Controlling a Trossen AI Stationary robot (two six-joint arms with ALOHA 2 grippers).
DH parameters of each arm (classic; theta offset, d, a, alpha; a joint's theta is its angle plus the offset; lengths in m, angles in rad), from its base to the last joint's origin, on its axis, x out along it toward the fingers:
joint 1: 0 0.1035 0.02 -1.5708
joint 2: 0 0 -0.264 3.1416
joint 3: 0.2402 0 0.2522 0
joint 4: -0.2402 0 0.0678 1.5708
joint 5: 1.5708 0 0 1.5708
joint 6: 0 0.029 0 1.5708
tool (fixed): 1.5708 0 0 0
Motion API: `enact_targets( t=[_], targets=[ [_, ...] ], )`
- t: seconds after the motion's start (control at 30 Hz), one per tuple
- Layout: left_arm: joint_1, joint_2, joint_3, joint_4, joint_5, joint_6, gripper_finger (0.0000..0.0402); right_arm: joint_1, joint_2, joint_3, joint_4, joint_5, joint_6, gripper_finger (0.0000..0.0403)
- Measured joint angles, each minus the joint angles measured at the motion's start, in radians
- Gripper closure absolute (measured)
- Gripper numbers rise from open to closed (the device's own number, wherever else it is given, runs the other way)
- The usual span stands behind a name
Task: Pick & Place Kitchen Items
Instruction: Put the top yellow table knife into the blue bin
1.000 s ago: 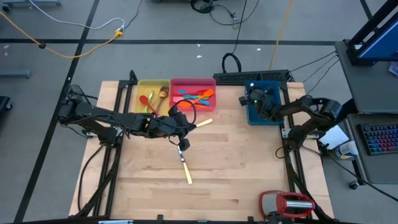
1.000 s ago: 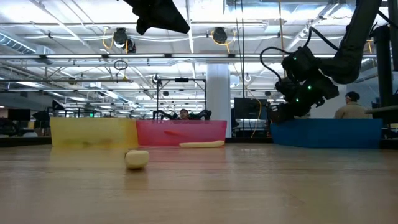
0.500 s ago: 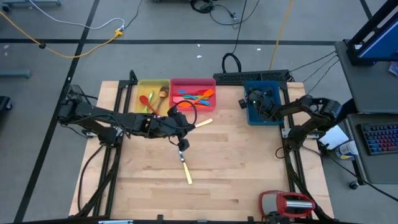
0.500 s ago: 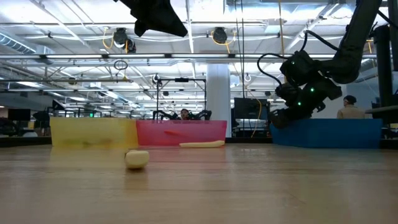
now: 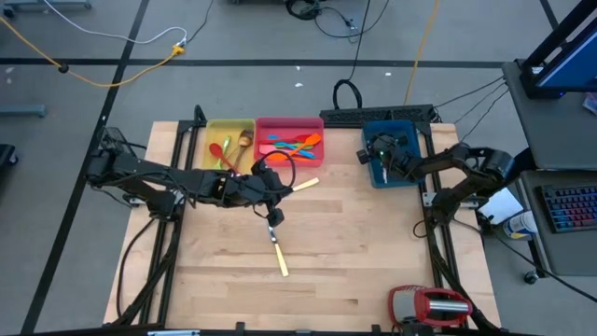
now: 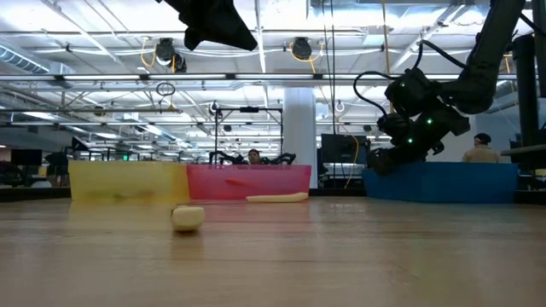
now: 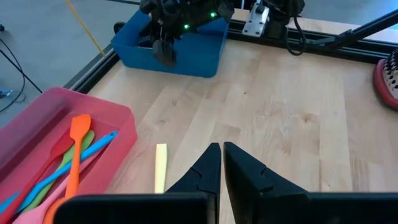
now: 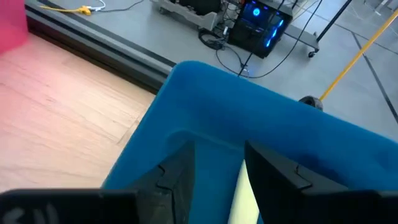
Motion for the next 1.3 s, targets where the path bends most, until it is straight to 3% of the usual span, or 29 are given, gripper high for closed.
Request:
enact_targets(
  t=[0.27,0.5,0.83,1.0,1.3],
  targets=[
    [0.000,0.000,0.000,-0.075,0.000,-0.070,0.0376,0.030,-0.137,0.000,-0.031,0.002,-0.056,0.0266],
    [0.000,0.000,0.000,-0.220,0.027,-0.120,0.0376,0.173,-0.307,0.000,-0.115,-0.006,-0.059,0.0270],
    [-0.077,0.016,-0.022,-0.204,0.062,-0.193,0.0376,0.490,-0.391,-0.001,-0.143,-0.151,-0.072,0.0241],
    [-0.106,0.039,-0.027,-0.228,0.066,-0.284,0.0376,0.615,-0.391,-0.001,-0.153,-0.318,0.035,0.0220],
    [-0.111,0.045,-0.025,-0.200,0.063,-0.181,0.0376,0.794,-0.378,-0.001,-0.149,-0.422,0.161,0.0225]
  ],
)
